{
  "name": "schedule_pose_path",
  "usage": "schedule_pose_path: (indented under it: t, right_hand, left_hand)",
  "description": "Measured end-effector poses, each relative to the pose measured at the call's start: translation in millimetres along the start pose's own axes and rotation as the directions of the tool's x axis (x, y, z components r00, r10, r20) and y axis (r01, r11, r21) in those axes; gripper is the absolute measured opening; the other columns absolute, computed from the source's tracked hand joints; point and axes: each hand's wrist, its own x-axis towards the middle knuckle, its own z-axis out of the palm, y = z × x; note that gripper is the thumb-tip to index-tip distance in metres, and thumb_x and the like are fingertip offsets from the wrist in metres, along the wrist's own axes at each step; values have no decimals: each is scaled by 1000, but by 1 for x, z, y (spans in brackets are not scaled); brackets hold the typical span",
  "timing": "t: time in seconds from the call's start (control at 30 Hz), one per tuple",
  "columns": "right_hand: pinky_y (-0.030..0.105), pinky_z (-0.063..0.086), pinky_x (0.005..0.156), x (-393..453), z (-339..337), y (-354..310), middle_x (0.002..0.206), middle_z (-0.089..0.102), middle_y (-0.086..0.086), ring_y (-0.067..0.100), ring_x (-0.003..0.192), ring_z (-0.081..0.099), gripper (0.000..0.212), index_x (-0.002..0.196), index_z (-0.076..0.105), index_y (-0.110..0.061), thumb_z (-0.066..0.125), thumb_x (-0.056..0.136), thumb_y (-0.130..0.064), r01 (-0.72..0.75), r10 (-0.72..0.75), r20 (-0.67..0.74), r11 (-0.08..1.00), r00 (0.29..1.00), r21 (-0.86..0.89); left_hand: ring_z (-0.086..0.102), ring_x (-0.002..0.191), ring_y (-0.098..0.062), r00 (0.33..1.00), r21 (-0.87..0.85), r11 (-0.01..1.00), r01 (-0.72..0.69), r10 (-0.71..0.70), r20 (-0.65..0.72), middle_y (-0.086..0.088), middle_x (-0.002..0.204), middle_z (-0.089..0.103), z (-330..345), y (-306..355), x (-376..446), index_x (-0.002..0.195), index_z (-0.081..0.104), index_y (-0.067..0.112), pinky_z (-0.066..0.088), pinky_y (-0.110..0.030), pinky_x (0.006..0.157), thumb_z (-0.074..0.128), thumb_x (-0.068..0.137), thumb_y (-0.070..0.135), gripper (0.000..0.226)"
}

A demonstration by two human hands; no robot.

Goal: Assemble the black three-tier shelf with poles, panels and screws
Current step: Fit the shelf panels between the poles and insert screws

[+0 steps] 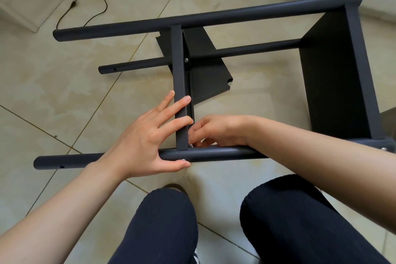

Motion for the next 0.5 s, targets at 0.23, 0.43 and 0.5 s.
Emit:
schedule_pose_path:
  t: [0.23,0.43,0.5]
  right_hand:
    - [13,44,67,-36,2,-5,76,67,-12,2,71,58,14,86,75,-29,64,94,-31,53,-109,-161,946,981,-320]
    - [27,47,75,-73,15,-6,93,71,3,13,82,61,27,106,74,-17,56,97,-36,18,-186,-250,834,950,-552]
    - [31,50,83,-80,23,-3,103,70,3,22,94,63,30,112,70,-19,51,99,-38,-71,-166,-291,751,942,-657]
  left_hand:
    - [4,156,-18,997,20,999,49,-50,58,11,168,8,-5,4,-3,148,42,32,33,-35,108,58,82,72,79]
    - [-14,151,0,945,-1,959,282,-278,171,32,161,-15,-14,33,-12,153,6,56,13,-33,122,50,86,70,81]
    - [-17,149,3,899,-56,909,413,-397,188,35,158,-18,-14,49,-11,153,9,55,2,-35,124,60,90,55,81]
